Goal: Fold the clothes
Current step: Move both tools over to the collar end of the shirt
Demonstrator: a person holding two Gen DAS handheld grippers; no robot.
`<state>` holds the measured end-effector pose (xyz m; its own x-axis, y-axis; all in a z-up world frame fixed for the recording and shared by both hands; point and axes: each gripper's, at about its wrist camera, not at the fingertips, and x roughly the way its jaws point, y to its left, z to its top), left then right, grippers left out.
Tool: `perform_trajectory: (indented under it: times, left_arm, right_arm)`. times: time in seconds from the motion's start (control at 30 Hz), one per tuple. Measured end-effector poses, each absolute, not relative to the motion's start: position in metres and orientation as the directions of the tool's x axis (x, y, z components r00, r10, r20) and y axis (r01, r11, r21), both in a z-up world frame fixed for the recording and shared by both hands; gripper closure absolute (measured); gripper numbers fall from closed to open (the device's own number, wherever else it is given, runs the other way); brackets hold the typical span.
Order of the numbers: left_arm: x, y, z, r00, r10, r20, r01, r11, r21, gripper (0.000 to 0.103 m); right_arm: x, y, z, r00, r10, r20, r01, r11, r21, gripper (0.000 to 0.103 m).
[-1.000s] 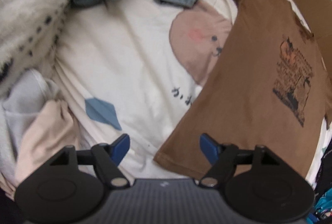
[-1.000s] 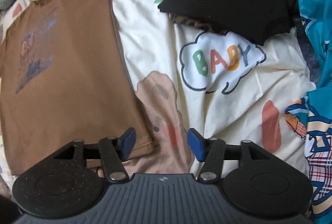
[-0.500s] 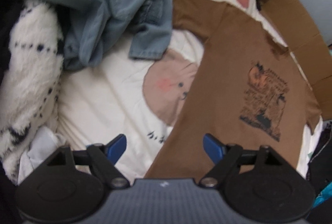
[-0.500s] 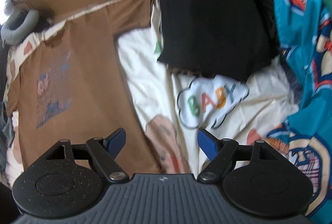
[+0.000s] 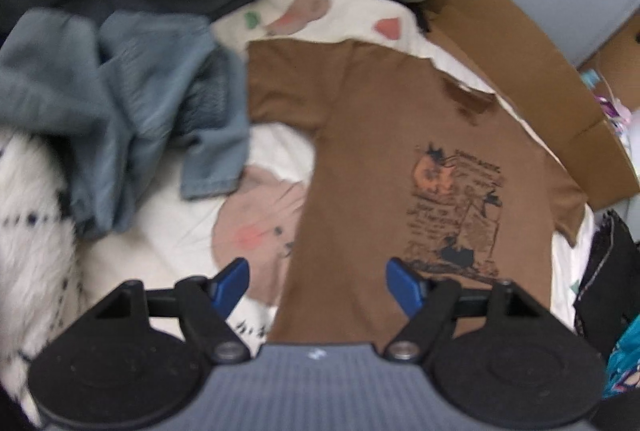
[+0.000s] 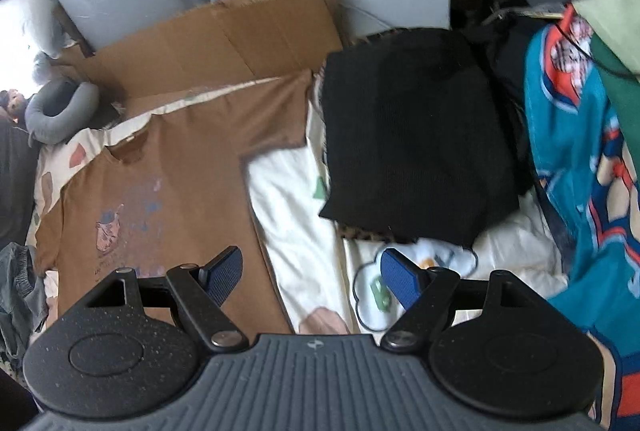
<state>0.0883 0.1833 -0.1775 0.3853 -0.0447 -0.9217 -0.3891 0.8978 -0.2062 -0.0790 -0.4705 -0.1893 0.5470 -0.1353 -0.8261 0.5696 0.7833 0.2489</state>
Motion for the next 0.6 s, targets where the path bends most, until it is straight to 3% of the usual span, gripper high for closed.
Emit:
perform_trajectory:
  times: [0.23, 0.6]
  left_arm:
    - [0.147, 0.162, -0.147, 0.462, -0.084, -0.883, -0.306, 0.919, -0.247, 0.026]
    - [0.226, 0.115, -0.153, 0.435, -0.124, -0.892, -0.157, 0.965, -0.211, 0.026]
  right_arm:
    - [-0.058, -0.48, -0.192, 0.562, -0.139, -0.815, 0.574, 0.775, 0.264, 0.022]
    - [-0.014, -0.492, -0.199, 0.599, -0.164, -0.784, 0.574, 0.77, 0.277, 0.022]
